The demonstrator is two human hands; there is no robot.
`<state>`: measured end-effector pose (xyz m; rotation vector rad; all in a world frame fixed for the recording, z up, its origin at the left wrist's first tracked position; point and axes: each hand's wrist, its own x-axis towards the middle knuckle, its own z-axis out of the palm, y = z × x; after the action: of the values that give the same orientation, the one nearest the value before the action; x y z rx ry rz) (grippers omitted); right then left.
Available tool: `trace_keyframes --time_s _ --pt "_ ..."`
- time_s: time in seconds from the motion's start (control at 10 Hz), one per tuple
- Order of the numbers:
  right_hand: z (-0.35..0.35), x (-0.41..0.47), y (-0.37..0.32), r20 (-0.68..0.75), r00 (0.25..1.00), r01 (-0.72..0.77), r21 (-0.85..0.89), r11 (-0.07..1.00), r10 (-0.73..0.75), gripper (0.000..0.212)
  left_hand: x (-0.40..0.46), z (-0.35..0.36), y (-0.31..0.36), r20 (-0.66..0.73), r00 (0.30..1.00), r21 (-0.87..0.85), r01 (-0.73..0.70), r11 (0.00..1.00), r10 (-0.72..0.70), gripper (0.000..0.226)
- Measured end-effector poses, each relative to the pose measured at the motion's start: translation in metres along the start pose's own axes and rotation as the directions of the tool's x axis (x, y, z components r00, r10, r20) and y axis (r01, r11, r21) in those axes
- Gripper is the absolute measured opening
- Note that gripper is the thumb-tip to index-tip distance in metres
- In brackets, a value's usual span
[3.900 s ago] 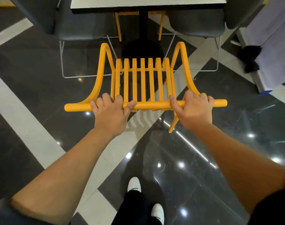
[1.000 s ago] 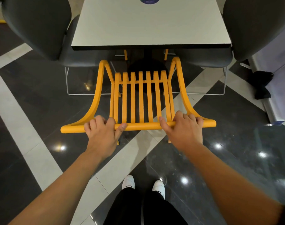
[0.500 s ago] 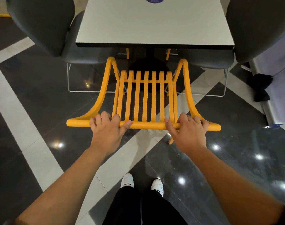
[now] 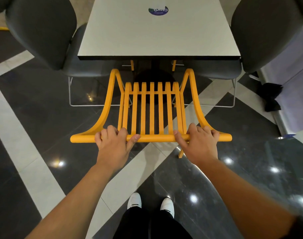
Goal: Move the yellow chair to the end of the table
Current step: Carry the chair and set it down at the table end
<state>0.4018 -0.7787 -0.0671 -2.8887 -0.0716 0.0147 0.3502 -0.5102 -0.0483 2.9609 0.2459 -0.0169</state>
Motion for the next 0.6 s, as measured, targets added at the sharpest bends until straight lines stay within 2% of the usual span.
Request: trace_keyframes --time_s 0.2,0.4,0.5,0.6 --pt "-0.003 0.000 -0.001 0.033 0.999 -0.035 -0.009 0.999 0.036 0.069 0.000 0.000 -0.002 0.004 1.000 0.026 0.013 1.000 -0.013 0.072" --pt "-0.043 0.000 -0.017 0.327 0.945 0.012 -0.120 0.993 0.028 0.058 -0.007 -0.017 0.003 0.041 0.999 0.085 0.027 0.996 -0.031 0.071" --pt "-0.054 -0.016 -0.021 0.251 0.966 0.077 -0.079 0.994 -0.055 0.070 -0.013 -0.010 0.004 0.053 0.994 -0.018 0.095 0.995 -0.094 0.078" --pt "-0.040 0.034 0.006 0.189 0.978 0.077 0.048 0.996 -0.085 0.071 0.039 0.039 0.007 0.053 0.997 -0.064 -0.044 0.997 0.047 0.080"
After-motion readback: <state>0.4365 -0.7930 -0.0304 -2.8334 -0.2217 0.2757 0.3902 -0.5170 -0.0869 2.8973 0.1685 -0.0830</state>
